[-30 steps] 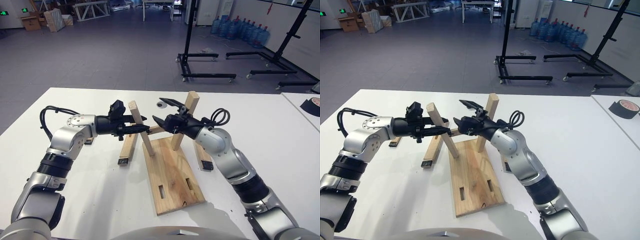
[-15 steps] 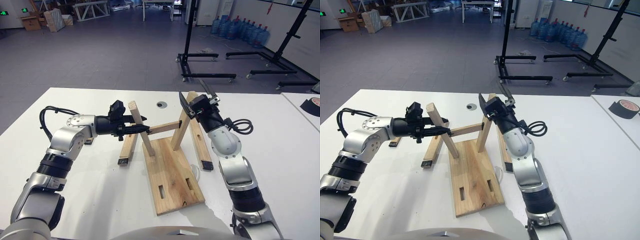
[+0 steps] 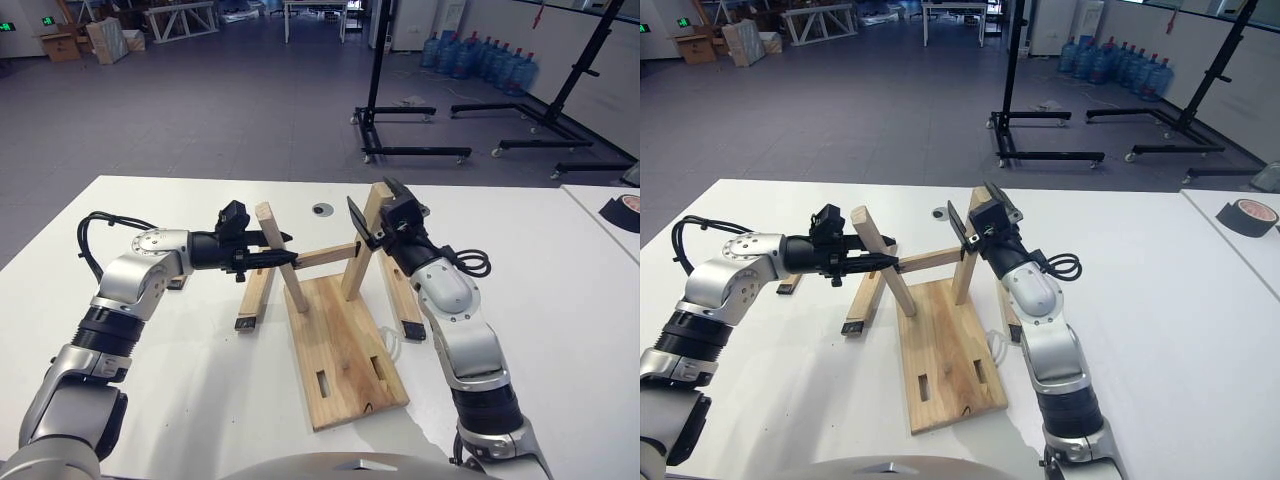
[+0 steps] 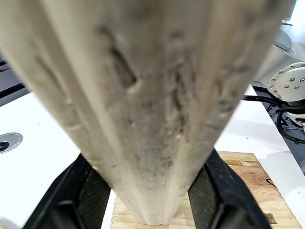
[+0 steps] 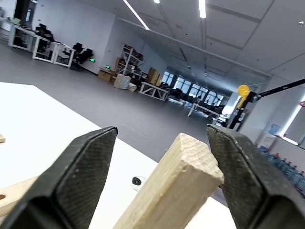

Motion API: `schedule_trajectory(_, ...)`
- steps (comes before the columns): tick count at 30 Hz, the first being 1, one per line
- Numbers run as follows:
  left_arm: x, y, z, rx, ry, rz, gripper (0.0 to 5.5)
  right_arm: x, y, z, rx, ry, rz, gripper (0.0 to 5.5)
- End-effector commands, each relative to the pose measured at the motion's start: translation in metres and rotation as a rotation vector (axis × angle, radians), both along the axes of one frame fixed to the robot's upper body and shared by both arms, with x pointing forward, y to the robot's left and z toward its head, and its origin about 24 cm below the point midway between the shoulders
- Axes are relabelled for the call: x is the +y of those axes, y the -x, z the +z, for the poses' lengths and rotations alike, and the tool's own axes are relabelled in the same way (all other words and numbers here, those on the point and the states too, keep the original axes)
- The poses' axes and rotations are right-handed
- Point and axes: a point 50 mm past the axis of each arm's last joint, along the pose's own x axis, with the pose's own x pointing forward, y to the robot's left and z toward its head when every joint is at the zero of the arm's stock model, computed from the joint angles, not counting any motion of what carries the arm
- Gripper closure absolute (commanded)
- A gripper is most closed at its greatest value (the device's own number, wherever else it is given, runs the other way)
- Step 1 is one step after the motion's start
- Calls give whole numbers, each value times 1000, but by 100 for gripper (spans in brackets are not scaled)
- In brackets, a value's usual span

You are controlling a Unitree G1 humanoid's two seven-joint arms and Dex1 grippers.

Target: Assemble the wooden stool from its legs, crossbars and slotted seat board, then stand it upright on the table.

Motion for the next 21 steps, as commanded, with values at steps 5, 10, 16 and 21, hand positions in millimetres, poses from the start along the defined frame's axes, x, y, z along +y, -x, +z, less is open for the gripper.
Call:
schedule_trajectory(5,-3,29,-72,279,-226,-12,348,45,39,-56,507,-42,619,210)
schedule_trajectory(10,-5,33,-70,300,-234,-58,348,53,55,-59,672,-159,802,210)
schedule_trajectory(16,-13,28,-62,297,-240,-101,348,56,63,-71,821,-193,922,210)
schedule_trajectory(21,-20,16,-60,271,-231,-78,348,52,60,-78,843,-125,923,210)
